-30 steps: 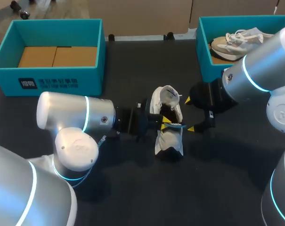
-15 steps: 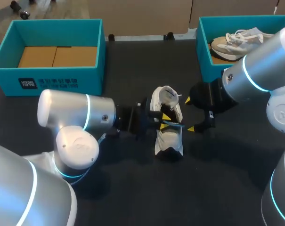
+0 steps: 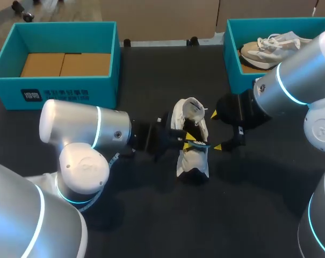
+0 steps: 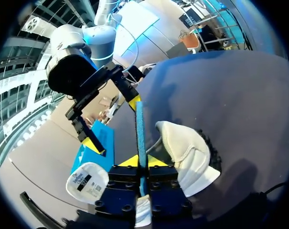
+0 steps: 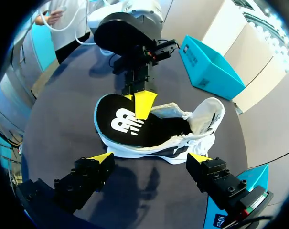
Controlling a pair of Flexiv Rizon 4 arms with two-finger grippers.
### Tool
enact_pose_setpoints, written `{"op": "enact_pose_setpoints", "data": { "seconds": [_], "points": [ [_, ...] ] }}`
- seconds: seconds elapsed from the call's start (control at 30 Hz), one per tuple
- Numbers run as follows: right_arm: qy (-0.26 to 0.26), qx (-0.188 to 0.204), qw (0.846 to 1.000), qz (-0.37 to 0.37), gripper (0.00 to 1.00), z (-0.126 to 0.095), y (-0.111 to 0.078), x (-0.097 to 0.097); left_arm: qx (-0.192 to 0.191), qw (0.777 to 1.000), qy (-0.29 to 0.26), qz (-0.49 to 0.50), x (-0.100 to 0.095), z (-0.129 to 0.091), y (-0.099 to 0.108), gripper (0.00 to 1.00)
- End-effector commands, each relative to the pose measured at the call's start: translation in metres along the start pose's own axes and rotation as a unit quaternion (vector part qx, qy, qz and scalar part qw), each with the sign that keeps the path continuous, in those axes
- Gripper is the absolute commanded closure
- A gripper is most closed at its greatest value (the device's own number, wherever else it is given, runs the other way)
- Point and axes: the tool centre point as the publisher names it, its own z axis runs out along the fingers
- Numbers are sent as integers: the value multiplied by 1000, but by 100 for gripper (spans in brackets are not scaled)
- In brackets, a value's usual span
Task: Take the shoe out of the shoebox, open the shoe tongue, remove and reinsert the insole, then place the shoe into the shoebox
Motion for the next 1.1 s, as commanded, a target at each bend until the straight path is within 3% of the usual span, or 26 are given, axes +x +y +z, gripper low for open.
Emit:
{"op": "enact_pose_setpoints", "data": {
  "seconds": [0.03,0.33,0.63,0.67,0.7,0.8,1.1],
  "points": [
    [-1,2,1000,0,0,1,1,1,-5,1000,3,3,1,4,4,100],
    [-1,2,1000,0,0,1,1,1,-14,1000,5,27,0,13,24,100],
    [-1,2,1000,0,0,1,1,1,-13,999,0,33,-4,10,26,100],
    [-1,2,1000,0,0,1,1,1,-12,999,-5,31,-3,8,24,91],
    [-1,2,1000,0,0,1,1,1,-10,999,-7,29,-3,6,22,74],
    [-1,2,1000,0,0,1,1,1,-7,999,-12,30,-5,-1,14,72],
    [-1,2,1000,0,0,1,1,1,7,1000,0,30,-2,0,0,81]
  ]
}}
